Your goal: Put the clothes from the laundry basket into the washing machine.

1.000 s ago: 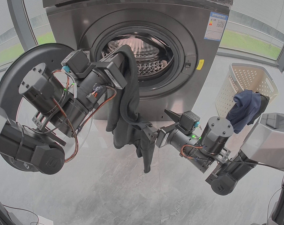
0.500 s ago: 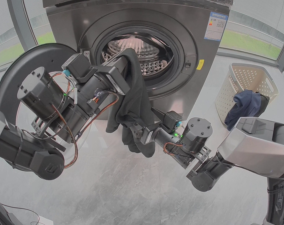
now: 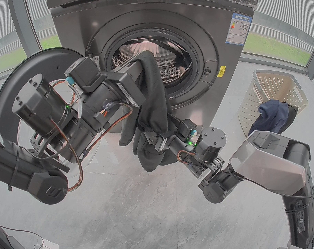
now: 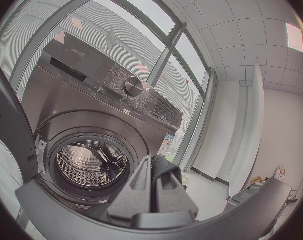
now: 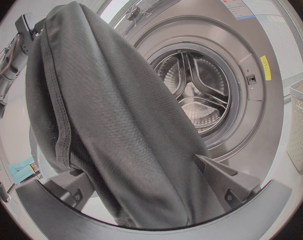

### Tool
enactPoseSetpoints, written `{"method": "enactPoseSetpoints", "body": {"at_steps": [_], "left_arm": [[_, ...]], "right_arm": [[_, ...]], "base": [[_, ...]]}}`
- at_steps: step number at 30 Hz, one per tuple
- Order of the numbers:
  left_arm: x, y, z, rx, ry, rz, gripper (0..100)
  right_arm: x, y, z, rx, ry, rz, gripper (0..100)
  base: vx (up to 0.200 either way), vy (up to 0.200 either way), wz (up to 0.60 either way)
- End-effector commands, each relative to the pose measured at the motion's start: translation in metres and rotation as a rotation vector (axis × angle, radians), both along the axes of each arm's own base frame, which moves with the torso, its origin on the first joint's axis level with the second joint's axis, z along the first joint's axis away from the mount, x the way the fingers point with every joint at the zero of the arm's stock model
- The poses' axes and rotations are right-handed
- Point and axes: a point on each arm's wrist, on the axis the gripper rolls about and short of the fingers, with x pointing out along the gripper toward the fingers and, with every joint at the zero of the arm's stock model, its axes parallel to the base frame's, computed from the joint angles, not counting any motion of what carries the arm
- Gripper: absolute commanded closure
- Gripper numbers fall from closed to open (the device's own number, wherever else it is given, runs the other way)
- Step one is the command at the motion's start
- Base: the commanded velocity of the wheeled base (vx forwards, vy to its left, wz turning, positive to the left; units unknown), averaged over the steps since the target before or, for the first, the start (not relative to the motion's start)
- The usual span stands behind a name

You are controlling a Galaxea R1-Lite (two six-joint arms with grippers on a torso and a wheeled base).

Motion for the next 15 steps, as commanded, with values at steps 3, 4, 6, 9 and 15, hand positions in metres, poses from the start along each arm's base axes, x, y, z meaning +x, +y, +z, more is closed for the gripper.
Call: {"method": "enactPoseSetpoints", "body": {"at_steps": [3,4,6,9,15], "left_arm": [[-0.006,-0.003,0.001,-0.003,-0.002,-0.020,100],[-0.006,-0.003,0.001,-0.003,-0.002,-0.020,100],[-0.008,-0.006,0.001,-0.003,-0.002,-0.029,100],[-0.009,-0.006,0.000,0.000,0.000,-0.033,100],[-0.013,-0.005,0.001,-0.005,-0.006,-0.041,100]], "right_arm": [[0.016,0.000,-0.010,0.005,-0.007,-0.032,0],[0.016,0.000,-0.011,0.005,-0.007,-0.032,0],[0.018,0.001,-0.012,0.006,-0.008,-0.033,0],[0.022,0.005,-0.017,0.005,-0.007,-0.035,0],[0.033,0.013,-0.018,0.021,-0.028,-0.032,0]], "base": [[0.000,0.000,0.00],[0.000,0.000,0.00],[0.000,0.000,0.00],[0.000,0.000,0.00],[0.000,0.000,0.00]]}}
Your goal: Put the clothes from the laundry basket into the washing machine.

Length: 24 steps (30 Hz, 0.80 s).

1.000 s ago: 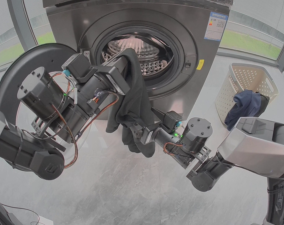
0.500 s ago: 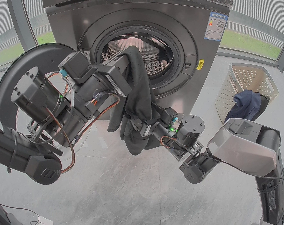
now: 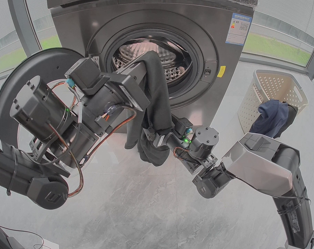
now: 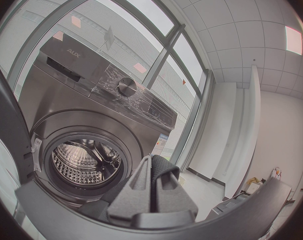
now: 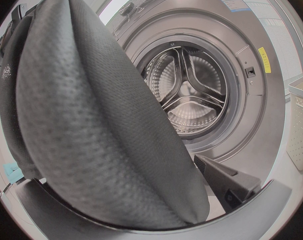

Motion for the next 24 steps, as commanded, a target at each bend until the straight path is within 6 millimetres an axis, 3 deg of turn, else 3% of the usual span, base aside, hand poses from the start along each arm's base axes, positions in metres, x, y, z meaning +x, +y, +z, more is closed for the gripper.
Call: {"method": "enactPoseSetpoints", "body": {"at_steps": [1,3,4,9,13,16,24], "left_arm": [[-0.003,0.001,0.000,-0.003,-0.002,-0.006,100],[-0.004,0.004,0.002,-0.006,-0.005,0.000,100],[-0.003,0.004,0.002,-0.007,-0.004,0.002,100],[0.005,0.014,-0.001,-0.008,0.012,0.056,100],[0.021,0.035,-0.011,0.015,0.044,0.145,100],[0.035,0.051,-0.033,0.063,0.105,0.202,100],[0.052,0.059,-0.083,0.141,0.235,0.258,100]], "right_arm": [[0.009,0.008,-0.008,0.007,-0.010,0.002,0],[0.010,0.008,-0.011,0.007,-0.008,0.001,0],[0.010,0.008,-0.010,0.010,-0.010,0.001,100],[0.014,-0.004,-0.002,0.018,-0.020,-0.026,100],[0.009,-0.026,0.028,0.032,-0.041,-0.055,100],[-0.001,-0.036,0.044,0.037,-0.047,-0.061,100],[-0.019,-0.045,0.064,0.039,-0.053,-0.056,100]], "base": [[0.000,0.000,0.00],[0.000,0.000,0.00],[0.000,0.000,0.00],[0.000,0.000,0.00],[0.000,0.000,0.00],[0.000,0.000,0.00],[0.000,0.000,0.00]]}}
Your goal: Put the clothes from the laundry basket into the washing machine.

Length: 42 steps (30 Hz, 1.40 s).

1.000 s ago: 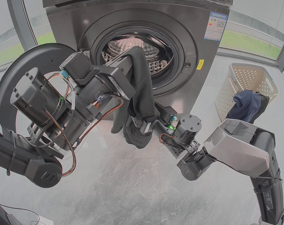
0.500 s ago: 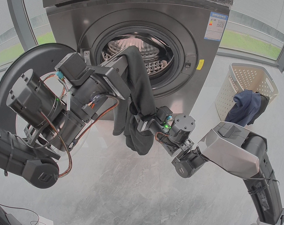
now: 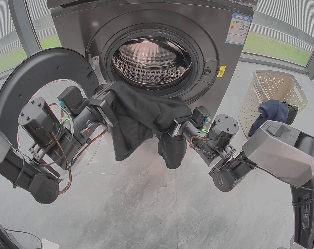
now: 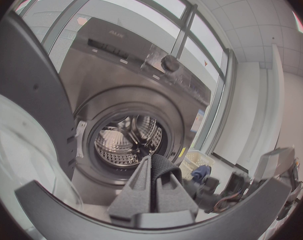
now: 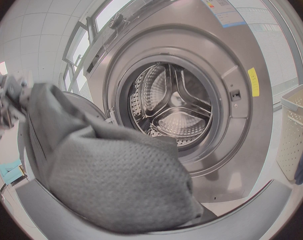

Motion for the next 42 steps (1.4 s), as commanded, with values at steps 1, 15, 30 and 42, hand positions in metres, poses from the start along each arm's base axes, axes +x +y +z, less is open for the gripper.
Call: {"method": "enactPoseSetpoints", "body": {"at_steps": [1,15,30,42], "left_arm": [[0.016,0.003,-0.042,0.054,0.111,0.037,100],[0.023,-0.003,-0.093,0.141,0.251,0.022,0],[-0.024,0.005,-0.151,0.391,0.446,-0.143,0],[0.005,-0.024,-0.108,0.310,0.206,-0.207,0]], "right_arm": [[-0.013,-0.006,0.032,0.031,-0.045,0.005,100],[-0.032,-0.001,0.067,0.083,-0.112,0.040,100],[-0.031,-0.001,0.067,0.082,-0.111,0.038,100],[-0.036,0.006,0.058,0.070,-0.091,0.057,100]], "base": [[0.000,0.000,0.00],[0.000,0.000,0.00],[0.000,0.000,0.00],[0.000,0.000,0.00]]}}
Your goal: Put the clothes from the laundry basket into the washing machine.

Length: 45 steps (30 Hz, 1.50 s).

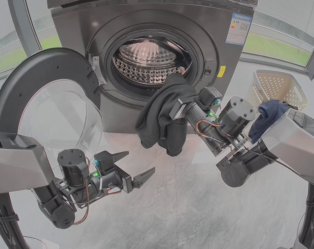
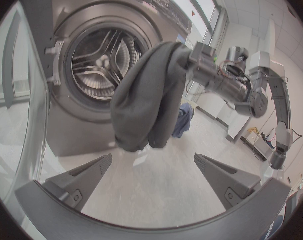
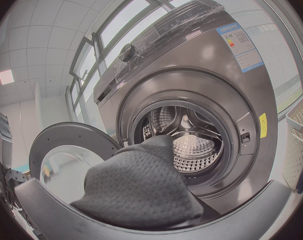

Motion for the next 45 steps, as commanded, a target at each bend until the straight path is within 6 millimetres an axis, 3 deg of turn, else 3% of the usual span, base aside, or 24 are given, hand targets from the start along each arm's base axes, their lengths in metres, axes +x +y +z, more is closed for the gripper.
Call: {"method": "enactPoseSetpoints", "body": {"at_steps": [1,11,22,32,41,42,45], "left_arm": [[0.018,-0.016,0.024,-0.073,-0.115,-0.015,0],[0.052,-0.042,0.039,-0.147,-0.232,-0.017,0],[0.054,-0.060,0.025,-0.142,-0.211,-0.055,0],[0.078,-0.072,0.007,-0.149,-0.221,-0.013,0],[0.101,-0.078,0.009,-0.187,-0.275,0.086,0],[0.101,-0.077,0.008,-0.186,-0.274,0.094,100],[0.102,-0.076,0.011,-0.195,-0.279,0.107,100]], "right_arm": [[-0.003,0.005,-0.005,-0.010,0.012,0.014,100],[-0.010,0.014,-0.006,-0.009,0.024,0.027,100],[-0.013,0.017,-0.006,-0.007,0.025,0.034,100],[-0.021,0.022,-0.003,0.003,0.028,0.041,100],[-0.022,0.022,-0.004,0.001,0.037,0.045,100],[-0.022,0.021,-0.004,0.002,0.036,0.043,100],[-0.022,0.020,-0.006,-0.001,0.040,0.041,100]], "base": [[0.000,0.000,0.00],[0.000,0.000,0.00],[0.000,0.000,0.00],[0.000,0.000,0.00],[0.000,0.000,0.00],[0.000,0.000,0.00],[0.000,0.000,0.00]]}}
